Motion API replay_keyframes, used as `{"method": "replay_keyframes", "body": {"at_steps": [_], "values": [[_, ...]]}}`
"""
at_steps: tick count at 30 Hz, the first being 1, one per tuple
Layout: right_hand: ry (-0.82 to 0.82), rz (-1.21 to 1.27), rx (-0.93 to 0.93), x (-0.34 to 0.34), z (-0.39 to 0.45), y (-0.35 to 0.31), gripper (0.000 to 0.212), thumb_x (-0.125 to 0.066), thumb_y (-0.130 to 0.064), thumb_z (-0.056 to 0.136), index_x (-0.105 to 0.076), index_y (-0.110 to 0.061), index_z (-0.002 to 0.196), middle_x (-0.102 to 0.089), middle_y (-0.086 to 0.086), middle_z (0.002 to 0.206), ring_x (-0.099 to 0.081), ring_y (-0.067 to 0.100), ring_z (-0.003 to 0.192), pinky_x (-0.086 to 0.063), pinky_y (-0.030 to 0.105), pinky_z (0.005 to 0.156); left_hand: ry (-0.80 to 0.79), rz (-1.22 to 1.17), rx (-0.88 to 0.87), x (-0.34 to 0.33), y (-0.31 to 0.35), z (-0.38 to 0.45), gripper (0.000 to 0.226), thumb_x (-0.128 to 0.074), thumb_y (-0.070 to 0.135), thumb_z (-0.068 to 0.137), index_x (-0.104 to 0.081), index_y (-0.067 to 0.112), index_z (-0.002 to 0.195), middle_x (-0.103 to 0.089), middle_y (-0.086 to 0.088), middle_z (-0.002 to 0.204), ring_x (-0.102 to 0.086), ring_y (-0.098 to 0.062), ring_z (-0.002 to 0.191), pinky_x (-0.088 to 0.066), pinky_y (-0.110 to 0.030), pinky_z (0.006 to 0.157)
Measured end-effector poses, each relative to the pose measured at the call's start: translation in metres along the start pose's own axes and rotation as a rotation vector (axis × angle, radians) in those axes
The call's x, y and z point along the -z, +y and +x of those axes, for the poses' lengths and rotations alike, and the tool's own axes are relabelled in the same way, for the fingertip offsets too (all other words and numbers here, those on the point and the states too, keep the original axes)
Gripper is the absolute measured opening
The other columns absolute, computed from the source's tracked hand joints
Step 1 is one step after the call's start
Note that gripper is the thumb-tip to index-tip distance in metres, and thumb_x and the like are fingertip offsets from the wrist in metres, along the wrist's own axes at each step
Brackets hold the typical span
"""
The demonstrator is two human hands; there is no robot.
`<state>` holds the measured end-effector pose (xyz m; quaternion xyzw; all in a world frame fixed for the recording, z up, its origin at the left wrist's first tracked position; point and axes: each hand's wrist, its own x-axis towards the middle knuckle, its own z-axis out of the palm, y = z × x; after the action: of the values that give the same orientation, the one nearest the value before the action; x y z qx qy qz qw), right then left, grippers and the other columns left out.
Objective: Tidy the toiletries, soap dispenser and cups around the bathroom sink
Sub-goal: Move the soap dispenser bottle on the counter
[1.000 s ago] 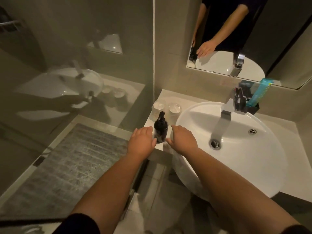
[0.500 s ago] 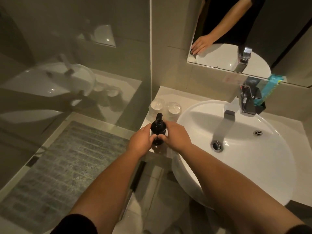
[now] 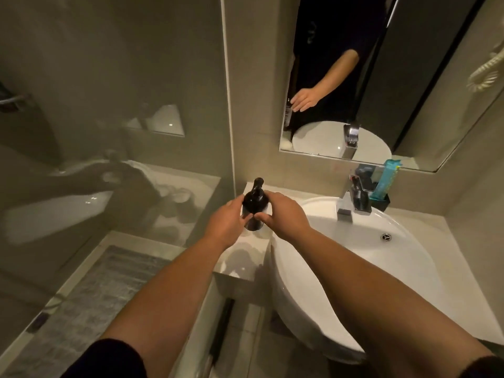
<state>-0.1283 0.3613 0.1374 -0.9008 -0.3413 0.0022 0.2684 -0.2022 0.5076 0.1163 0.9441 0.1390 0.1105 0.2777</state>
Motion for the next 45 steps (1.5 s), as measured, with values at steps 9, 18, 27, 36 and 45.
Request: {"method": "replay_keyframes", "body": {"at_steps": [9,18,27,36,45], "values": [[0.114,0.021,-0.053,0.038,0.054,0.048,0.048,-0.07,-0.035,0.081,-0.055,-0.025,0.125,-0.066,0.003,0.116,-0.061,0.026,0.104,-0.048,0.038,0.082,-0.003,0.052,-0.104,-0.009,0.04,0.087,0.038,-0.052,0.034,0.093,-0.046,0.031,0.13,-0.062,-0.006,0.117,-0.059,-0.029,0.098,-0.049,-0.039,0.077],[0.069,0.051,-0.151,0.023,0.13,0.131,0.046,-0.07,-0.036,0.079,-0.055,-0.025,0.121,-0.065,0.004,0.114,-0.061,0.026,0.103,-0.048,0.037,0.084,-0.085,-0.001,-0.096,-0.072,0.038,0.187,0.043,-0.052,0.034,0.093,-0.042,0.033,0.134,-0.059,-0.002,0.126,-0.058,-0.026,0.107,-0.046,-0.036,0.079],[0.041,0.075,-0.302,-0.03,0.163,0.185,0.046,-0.071,-0.034,0.081,-0.056,-0.02,0.122,-0.065,0.008,0.114,-0.06,0.028,0.104,-0.047,0.036,0.084,-0.259,0.012,-0.119,-0.134,0.004,0.246,0.045,-0.052,0.033,0.094,-0.041,0.029,0.137,-0.058,-0.006,0.128,-0.058,-0.03,0.107,-0.048,-0.039,0.083],[0.016,0.058,-0.41,-0.065,0.183,0.208,0.042,-0.07,-0.033,0.082,-0.058,-0.018,0.119,-0.064,0.009,0.112,-0.06,0.029,0.102,-0.05,0.038,0.082,-0.32,-0.006,-0.145,-0.175,-0.03,0.277,0.044,-0.052,0.034,0.094,-0.043,0.026,0.136,-0.058,-0.004,0.129,-0.056,-0.028,0.11,-0.043,-0.034,0.079],[0.051,0.076,-0.44,-0.068,0.185,0.21,0.048,-0.072,-0.033,0.08,-0.056,-0.018,0.123,-0.064,0.008,0.113,-0.061,0.027,0.101,-0.044,0.031,0.077,-0.318,-0.028,-0.133,-0.179,-0.032,0.279,0.047,-0.05,0.034,0.095,-0.039,0.023,0.14,-0.056,-0.005,0.132,-0.056,-0.028,0.11,-0.044,-0.035,0.08]]}}
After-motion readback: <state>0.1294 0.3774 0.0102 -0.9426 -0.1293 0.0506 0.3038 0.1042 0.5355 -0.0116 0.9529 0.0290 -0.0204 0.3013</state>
